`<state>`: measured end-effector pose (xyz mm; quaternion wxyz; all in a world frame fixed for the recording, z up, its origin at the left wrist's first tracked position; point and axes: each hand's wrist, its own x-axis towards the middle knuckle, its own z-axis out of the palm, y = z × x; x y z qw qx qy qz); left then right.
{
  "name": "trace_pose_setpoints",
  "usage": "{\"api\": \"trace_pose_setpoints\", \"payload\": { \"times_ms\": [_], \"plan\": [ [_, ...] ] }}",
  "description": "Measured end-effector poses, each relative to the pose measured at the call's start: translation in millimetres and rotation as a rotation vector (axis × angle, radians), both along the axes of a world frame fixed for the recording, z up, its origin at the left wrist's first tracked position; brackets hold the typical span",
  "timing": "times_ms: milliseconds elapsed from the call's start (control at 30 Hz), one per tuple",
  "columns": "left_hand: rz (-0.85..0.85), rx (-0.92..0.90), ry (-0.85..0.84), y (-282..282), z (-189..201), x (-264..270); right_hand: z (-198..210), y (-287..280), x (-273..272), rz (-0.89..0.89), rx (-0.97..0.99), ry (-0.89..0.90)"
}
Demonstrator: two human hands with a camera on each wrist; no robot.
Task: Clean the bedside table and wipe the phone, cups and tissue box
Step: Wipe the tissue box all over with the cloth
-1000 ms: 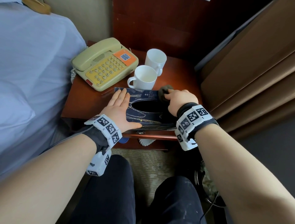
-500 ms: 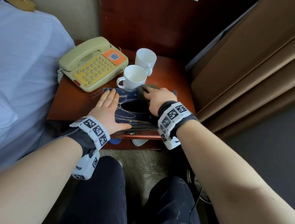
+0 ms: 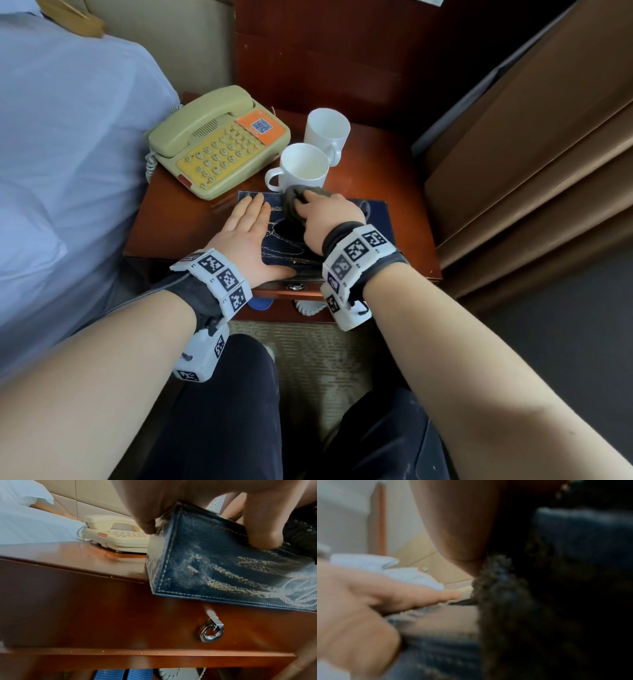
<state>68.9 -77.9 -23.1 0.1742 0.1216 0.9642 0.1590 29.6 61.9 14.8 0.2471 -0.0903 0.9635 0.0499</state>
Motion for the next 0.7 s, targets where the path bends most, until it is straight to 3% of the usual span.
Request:
{"api": "trace_pose_setpoints", "payload": {
  "times_ms": [267,467,633,700],
  "plan": [
    [-0.014,-0.023,0.009,-1.7,-3.1,-0.9,7.5,43.2,-10.0,-0.226,0.066,-0.058],
    [-0.002,0.007,0.012,-1.3,-3.6,-0.9,-1.4,-0.5,-2.5,-0.003,-0.019,-0.014],
    [-0.015,-0.035,0.006,-1.5,-3.9,-0.5,3.2,47.1,-16.0,-0.220,-0.002,-0.036],
    [-0.017,-0.034,0.008,-2.0,-4.2,-1.1,0.5,56.1,-19.1,-0.211,0.027,-0.069]
  ]
}}
